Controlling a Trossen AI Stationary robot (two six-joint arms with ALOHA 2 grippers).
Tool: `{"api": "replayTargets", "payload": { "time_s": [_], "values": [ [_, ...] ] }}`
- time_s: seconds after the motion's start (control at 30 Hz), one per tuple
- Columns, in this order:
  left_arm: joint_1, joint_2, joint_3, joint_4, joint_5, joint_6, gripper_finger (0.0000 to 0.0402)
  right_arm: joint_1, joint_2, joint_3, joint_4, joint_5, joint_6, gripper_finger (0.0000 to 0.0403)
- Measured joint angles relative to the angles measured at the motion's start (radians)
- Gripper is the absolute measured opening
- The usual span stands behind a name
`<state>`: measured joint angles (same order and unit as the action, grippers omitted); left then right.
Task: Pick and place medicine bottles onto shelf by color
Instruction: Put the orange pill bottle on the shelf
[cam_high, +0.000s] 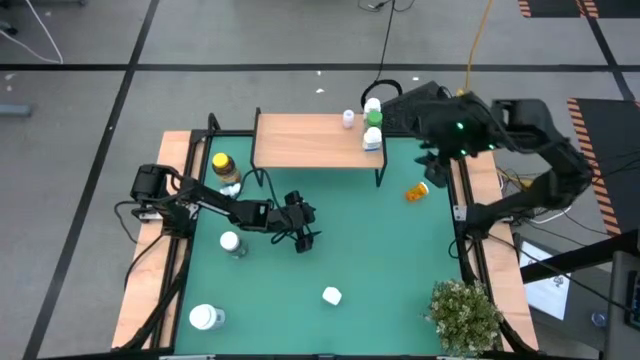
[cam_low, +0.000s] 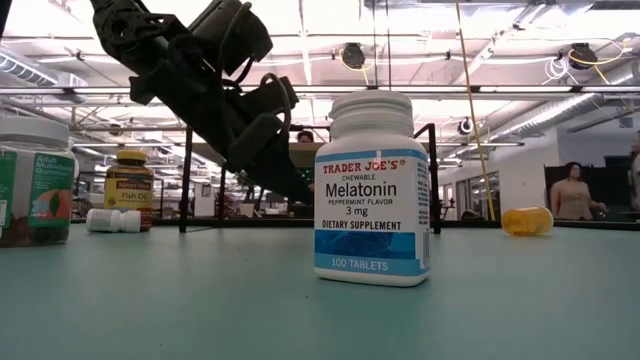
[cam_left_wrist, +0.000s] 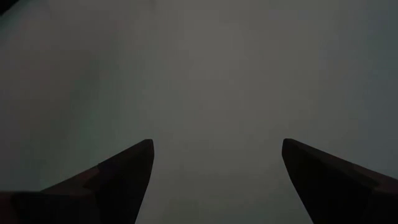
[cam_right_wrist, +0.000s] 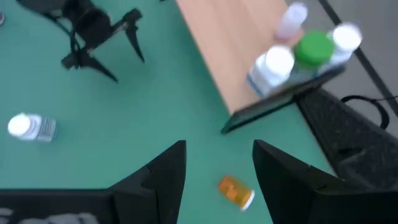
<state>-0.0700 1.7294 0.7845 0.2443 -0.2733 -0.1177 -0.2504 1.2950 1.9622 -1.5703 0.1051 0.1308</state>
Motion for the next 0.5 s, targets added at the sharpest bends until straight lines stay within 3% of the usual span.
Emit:
{"api": "replayTargets", "payload": {
  "time_s": [0.3,0.5],
  "values": [
    [0.000,0.000,0.000,0.001,0.000,0.003,0.0356,0.024,-0.213,-0.483,0.012,-0.001,0.044,0.0180],
    [0.000,0.000,0.000,0.012,0.000,0.004,0.0356,0.024,-0.262,-0.827,0.096,-0.001,-0.002,0.0180]
  ]
}}
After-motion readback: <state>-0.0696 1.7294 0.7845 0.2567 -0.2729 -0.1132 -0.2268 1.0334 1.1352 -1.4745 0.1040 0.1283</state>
